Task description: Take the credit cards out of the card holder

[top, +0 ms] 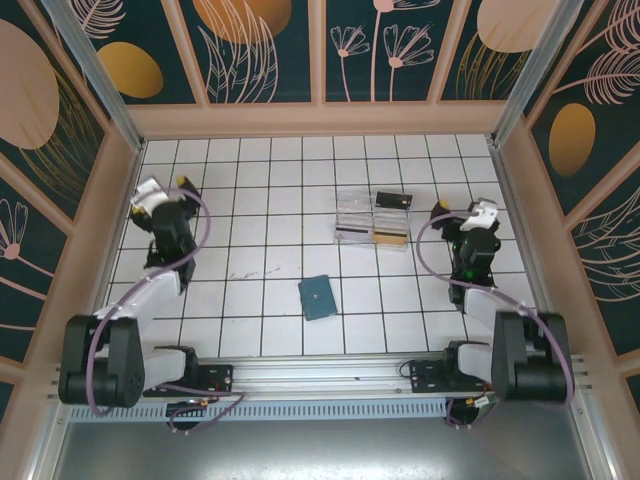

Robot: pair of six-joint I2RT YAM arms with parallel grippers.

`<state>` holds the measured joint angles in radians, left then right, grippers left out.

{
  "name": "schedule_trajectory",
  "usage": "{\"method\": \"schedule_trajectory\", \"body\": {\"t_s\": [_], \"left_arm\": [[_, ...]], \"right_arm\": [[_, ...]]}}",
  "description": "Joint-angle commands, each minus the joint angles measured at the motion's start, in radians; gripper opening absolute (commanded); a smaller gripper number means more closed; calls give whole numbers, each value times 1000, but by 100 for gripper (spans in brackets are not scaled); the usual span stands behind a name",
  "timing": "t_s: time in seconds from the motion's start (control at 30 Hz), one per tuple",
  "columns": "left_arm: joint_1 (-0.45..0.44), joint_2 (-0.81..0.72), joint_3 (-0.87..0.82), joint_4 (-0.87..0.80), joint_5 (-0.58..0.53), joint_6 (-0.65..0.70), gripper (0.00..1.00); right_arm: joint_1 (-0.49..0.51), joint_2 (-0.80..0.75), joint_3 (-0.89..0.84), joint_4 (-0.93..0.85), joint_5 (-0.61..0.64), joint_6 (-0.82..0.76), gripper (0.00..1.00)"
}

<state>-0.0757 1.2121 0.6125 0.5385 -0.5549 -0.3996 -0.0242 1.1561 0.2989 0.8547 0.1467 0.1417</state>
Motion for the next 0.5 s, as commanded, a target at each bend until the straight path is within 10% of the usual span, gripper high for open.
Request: {"method": "schedule_trajectory", "body": {"t_s": [0.0,0.27,0.47], "left_arm": [[8,-87,107,-464,-20,-292,99],[-5,-212,-4,-459,434,-473,81],[-249,-186,-7,-571,372,-505,84]], "right_arm": [[-1,-147,88,-344,193,268,99],[31,-306,175,-604,-162,450,99],[304,-246,192,-631,-279,397,99]]}}
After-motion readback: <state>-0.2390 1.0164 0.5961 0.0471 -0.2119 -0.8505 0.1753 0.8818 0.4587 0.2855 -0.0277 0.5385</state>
